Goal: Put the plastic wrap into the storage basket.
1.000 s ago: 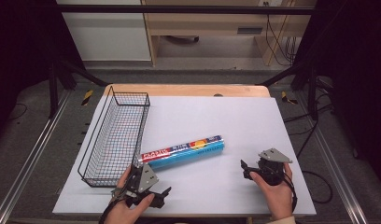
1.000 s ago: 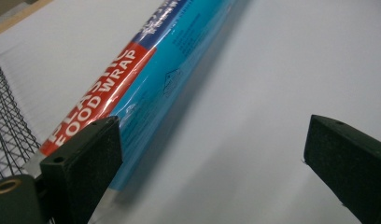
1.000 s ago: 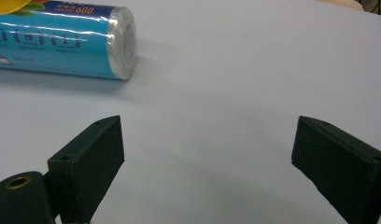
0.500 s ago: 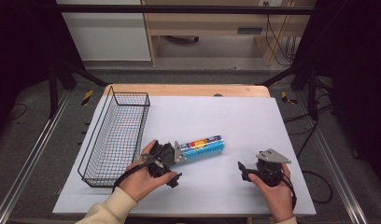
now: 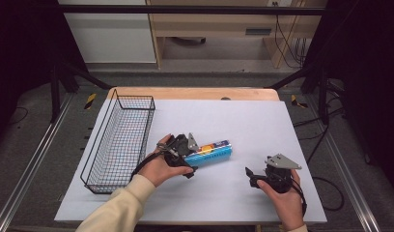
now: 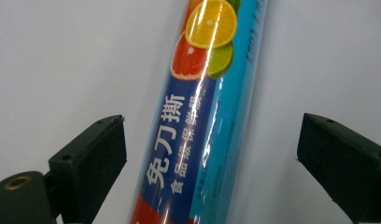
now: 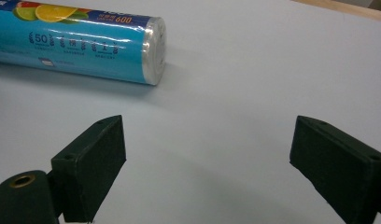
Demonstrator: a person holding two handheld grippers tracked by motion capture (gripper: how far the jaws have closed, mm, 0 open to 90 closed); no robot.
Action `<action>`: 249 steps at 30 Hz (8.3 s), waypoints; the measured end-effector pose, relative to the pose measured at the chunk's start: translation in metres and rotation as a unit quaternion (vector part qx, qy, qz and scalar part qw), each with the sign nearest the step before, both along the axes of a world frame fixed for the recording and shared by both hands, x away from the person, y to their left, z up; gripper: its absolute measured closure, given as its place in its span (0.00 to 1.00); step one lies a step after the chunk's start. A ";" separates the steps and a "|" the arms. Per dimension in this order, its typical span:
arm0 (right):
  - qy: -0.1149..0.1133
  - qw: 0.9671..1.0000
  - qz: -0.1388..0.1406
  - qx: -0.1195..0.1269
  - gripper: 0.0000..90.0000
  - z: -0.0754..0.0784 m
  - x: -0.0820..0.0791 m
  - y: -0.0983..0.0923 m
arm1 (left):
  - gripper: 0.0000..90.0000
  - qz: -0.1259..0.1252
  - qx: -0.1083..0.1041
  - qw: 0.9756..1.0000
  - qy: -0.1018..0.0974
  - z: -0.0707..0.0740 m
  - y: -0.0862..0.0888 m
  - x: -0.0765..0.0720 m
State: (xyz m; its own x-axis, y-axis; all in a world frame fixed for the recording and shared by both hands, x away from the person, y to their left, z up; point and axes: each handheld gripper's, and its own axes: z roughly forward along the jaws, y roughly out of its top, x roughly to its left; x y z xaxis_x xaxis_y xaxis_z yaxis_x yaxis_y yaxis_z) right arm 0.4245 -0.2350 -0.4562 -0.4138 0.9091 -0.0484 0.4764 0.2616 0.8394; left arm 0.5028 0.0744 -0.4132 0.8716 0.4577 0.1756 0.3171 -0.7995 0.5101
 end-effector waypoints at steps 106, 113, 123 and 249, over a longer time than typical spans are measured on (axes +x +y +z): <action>0.005 1.000 0.018 0.002 0.14 -0.001 0.000 0.002 | 0.35 0.006 -0.005 0.999 0.033 0.011 -0.007 -0.020; 0.007 1.000 0.014 0.007 0.14 -0.001 0.000 0.001 | 0.35 0.010 -0.015 1.000 0.022 0.026 -0.005 -0.035; 0.003 1.000 0.013 0.007 0.14 -0.001 0.000 0.003 | 0.35 0.032 -0.027 0.999 0.002 0.048 0.008 -0.050; -0.005 1.000 0.004 0.005 0.12 0.006 -0.005 0.005 | 0.35 0.360 0.098 0.926 0.049 0.059 0.171 -0.028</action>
